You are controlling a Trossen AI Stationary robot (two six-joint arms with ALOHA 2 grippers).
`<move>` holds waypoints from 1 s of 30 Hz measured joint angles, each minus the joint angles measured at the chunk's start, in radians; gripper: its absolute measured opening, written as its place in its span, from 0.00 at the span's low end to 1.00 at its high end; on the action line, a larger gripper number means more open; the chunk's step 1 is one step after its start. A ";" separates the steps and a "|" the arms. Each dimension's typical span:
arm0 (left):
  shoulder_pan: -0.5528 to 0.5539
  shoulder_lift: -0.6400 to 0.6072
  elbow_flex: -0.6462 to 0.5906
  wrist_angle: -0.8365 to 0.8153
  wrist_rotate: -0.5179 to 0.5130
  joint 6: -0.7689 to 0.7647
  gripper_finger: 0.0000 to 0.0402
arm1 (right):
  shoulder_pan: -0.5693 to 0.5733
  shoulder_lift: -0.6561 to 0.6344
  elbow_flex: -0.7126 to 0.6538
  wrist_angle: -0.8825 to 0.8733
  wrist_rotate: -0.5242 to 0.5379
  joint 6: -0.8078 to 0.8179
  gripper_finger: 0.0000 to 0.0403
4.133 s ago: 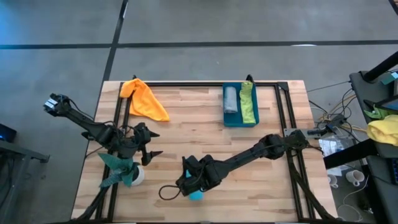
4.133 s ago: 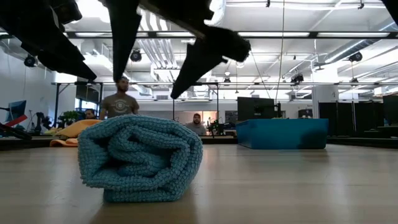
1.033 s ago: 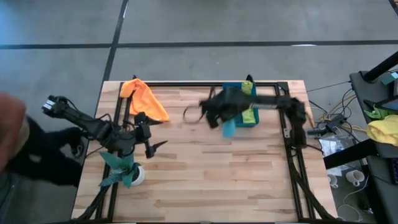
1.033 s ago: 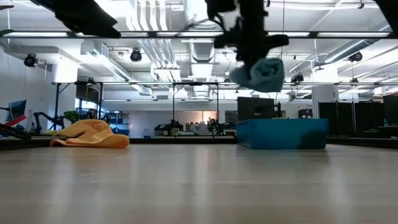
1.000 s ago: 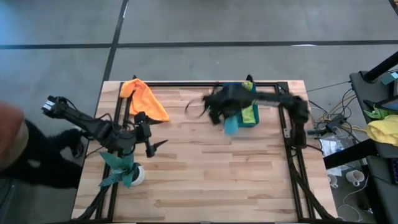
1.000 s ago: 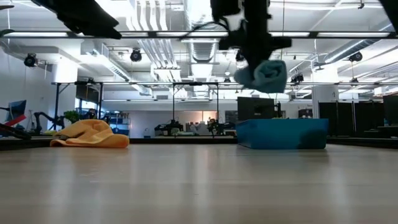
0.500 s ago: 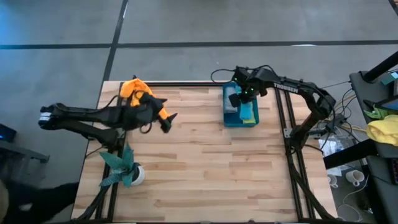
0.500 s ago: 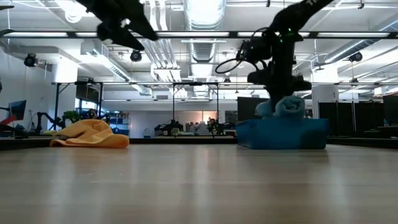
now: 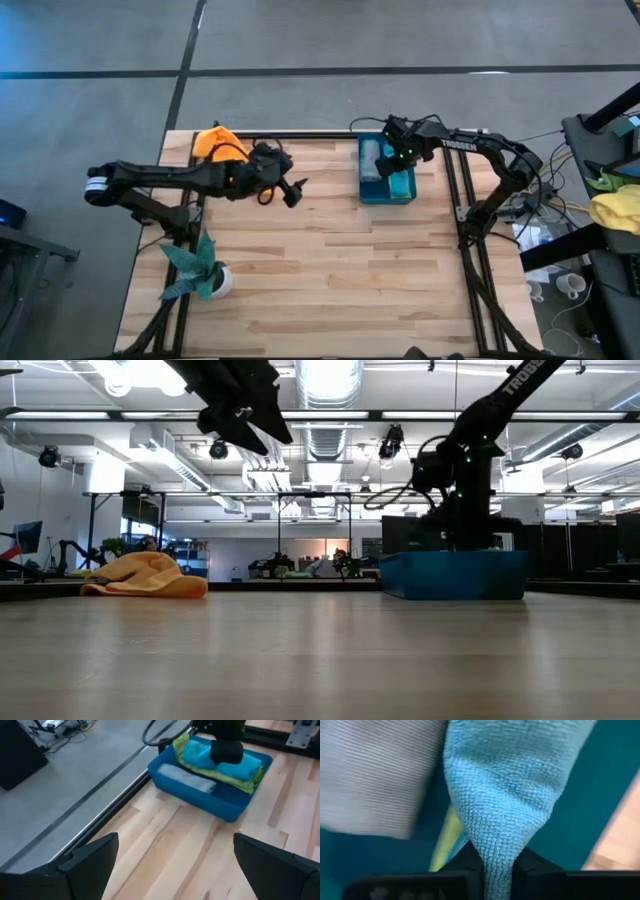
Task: Roll microfiber towels into tight, uniform cylinder then place into a basket
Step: Stack the blue towel on the green towel in the blue bin
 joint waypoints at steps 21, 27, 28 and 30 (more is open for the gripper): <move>0.000 0.033 -0.006 0.027 -0.013 -0.130 0.94 | -0.002 -0.160 0.194 -0.242 -0.013 -1.037 0.73; 0.000 0.034 -0.008 0.025 -0.014 -0.184 0.94 | -0.002 -0.135 0.147 -0.230 -0.061 -1.296 0.73; 0.000 0.034 -0.009 0.025 -0.014 -0.190 0.94 | -0.002 -0.129 0.135 -0.220 -0.061 -1.293 0.74; -0.001 0.034 -0.010 0.023 -0.014 -0.191 0.94 | -0.002 -0.118 0.115 -0.214 -0.061 -1.293 0.78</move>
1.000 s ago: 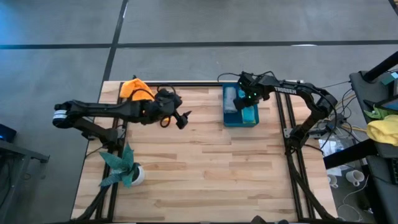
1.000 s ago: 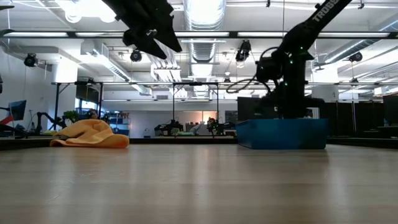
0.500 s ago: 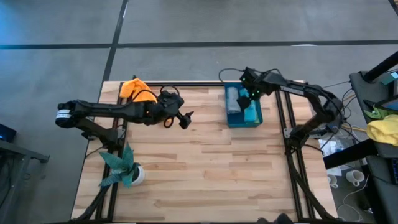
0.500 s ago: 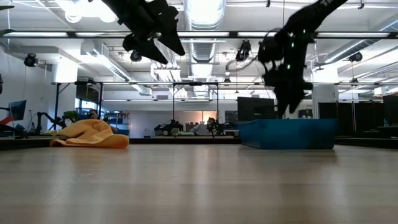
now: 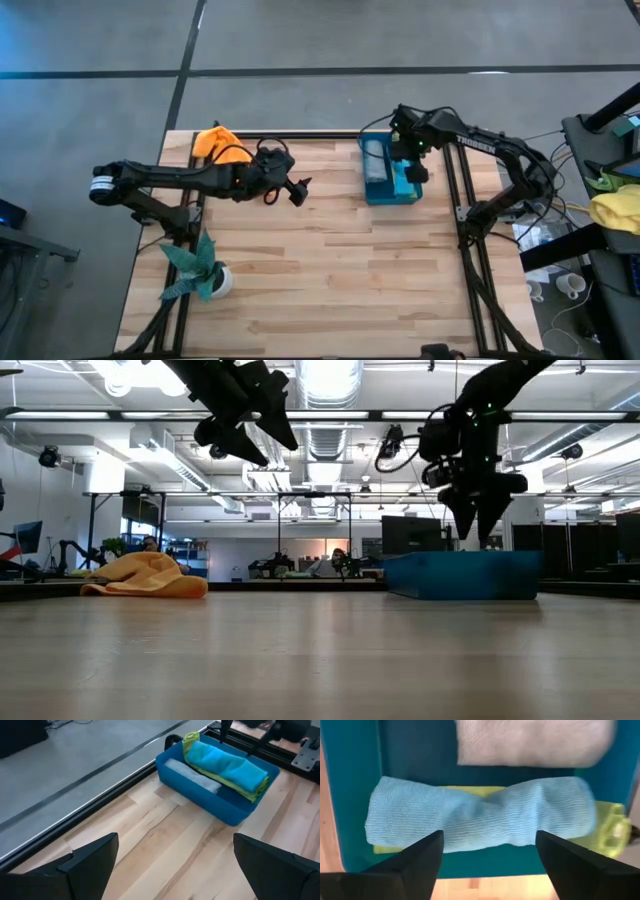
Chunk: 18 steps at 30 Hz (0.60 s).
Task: Roll microfiber towels into tight, uniform cylinder then place into a basket
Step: Stack the blue towel on the green towel in the blue bin
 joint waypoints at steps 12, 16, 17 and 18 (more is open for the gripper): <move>0.001 0.000 -0.008 0.002 0.000 -0.028 0.94 | -0.008 0.078 -0.180 0.241 0.021 0.001 0.95; 0.000 0.000 -0.015 0.001 0.000 -0.044 0.94 | -0.008 0.117 -0.203 0.230 0.116 0.083 0.95; 0.000 0.000 -0.015 0.001 0.000 -0.044 0.94 | -0.008 0.119 -0.203 0.230 0.140 0.101 0.95; 0.000 0.000 -0.015 0.001 0.000 -0.044 0.94 | -0.006 0.120 -0.200 0.226 0.167 0.110 0.95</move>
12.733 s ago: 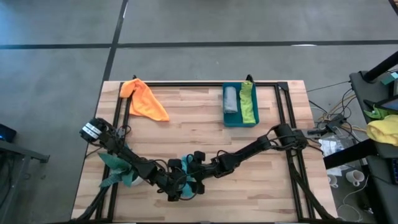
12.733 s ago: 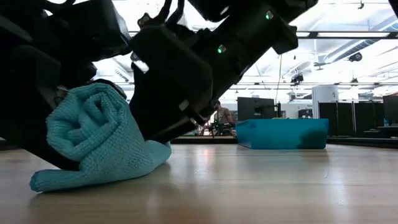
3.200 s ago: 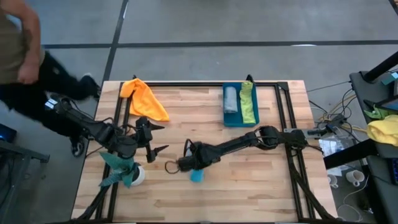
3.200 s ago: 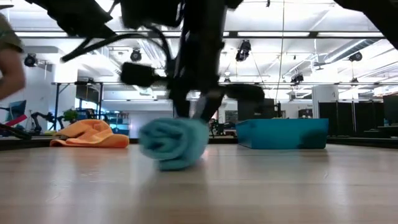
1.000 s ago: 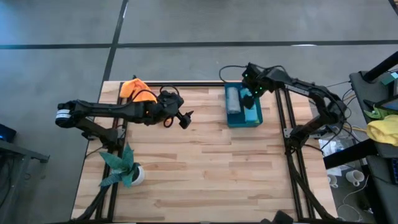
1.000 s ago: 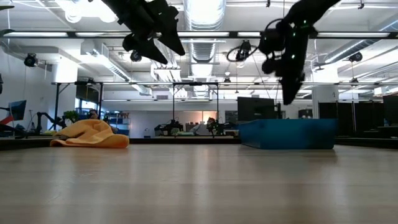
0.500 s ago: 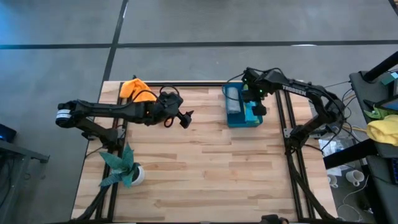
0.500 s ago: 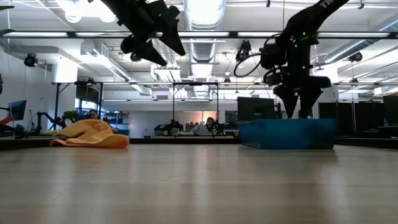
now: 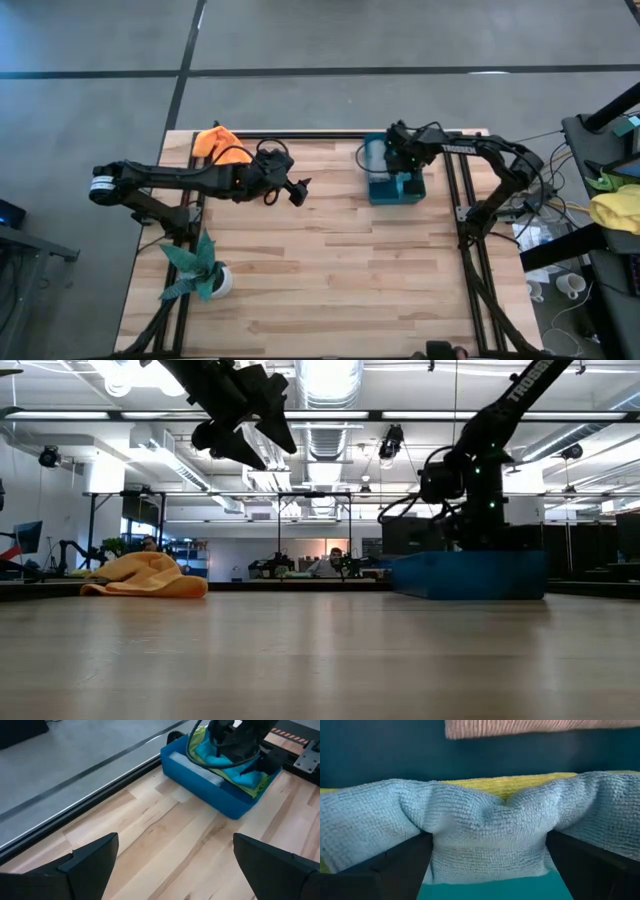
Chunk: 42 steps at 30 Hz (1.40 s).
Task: Roll microfiber towels into tight, uniform cylinder then place into a basket
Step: Stack the blue towel on the green towel in the blue bin
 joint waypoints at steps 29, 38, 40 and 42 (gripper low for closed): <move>0.000 0.000 -0.002 -0.001 0.022 0.002 0.94 | 0.055 -0.159 0.133 -0.215 -0.193 0.108 0.52; -0.002 0.000 -0.002 0.000 0.034 -0.006 0.94 | 0.001 -0.115 0.065 -0.087 -0.140 0.046 0.04; -0.002 0.000 -0.002 -0.001 0.042 -0.020 0.94 | -0.014 -0.098 0.039 -0.058 -0.107 0.046 0.03; -0.002 0.000 -0.002 -0.001 0.044 -0.024 0.94 | -0.023 -0.081 0.018 -0.016 -0.103 0.054 0.02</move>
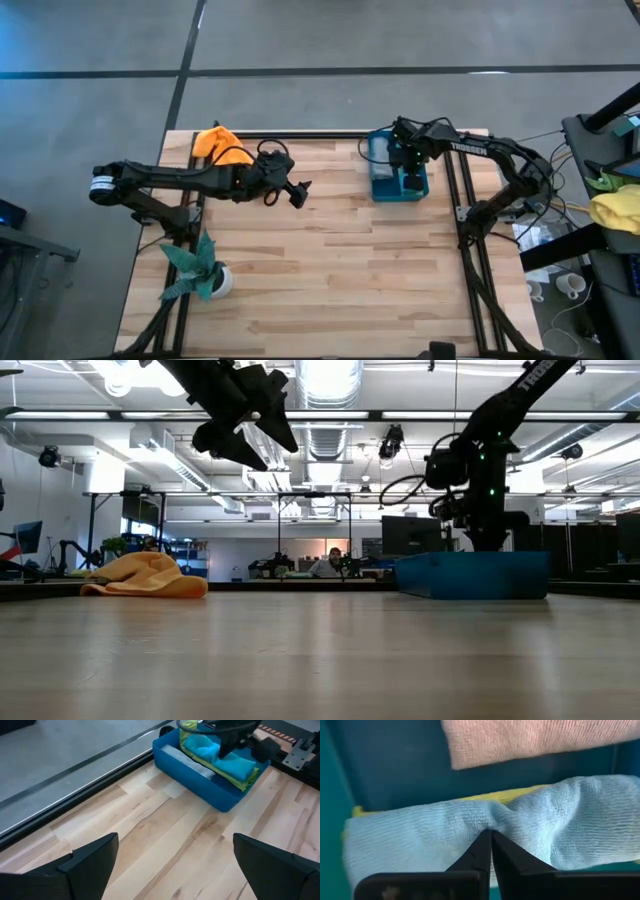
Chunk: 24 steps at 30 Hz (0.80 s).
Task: Roll microfiber towels into tight, uniform cylinder then place into a basket
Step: Stack the blue towel on the green towel in the blue bin
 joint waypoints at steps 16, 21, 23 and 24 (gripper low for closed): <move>0.000 0.000 0.000 0.000 0.004 0.006 0.94 | -0.039 -0.048 0.072 0.023 -0.012 0.010 0.02; -0.001 -0.011 0.001 -0.005 0.020 0.004 0.94 | -0.069 0.017 -0.002 0.035 -0.037 0.008 0.02; -0.001 -0.016 0.001 -0.010 0.020 0.001 0.94 | -0.082 0.047 -0.020 0.038 -0.033 0.007 0.02; -0.001 -0.018 0.001 -0.010 0.020 0.001 0.94 | -0.087 0.057 -0.020 0.031 -0.026 0.012 0.02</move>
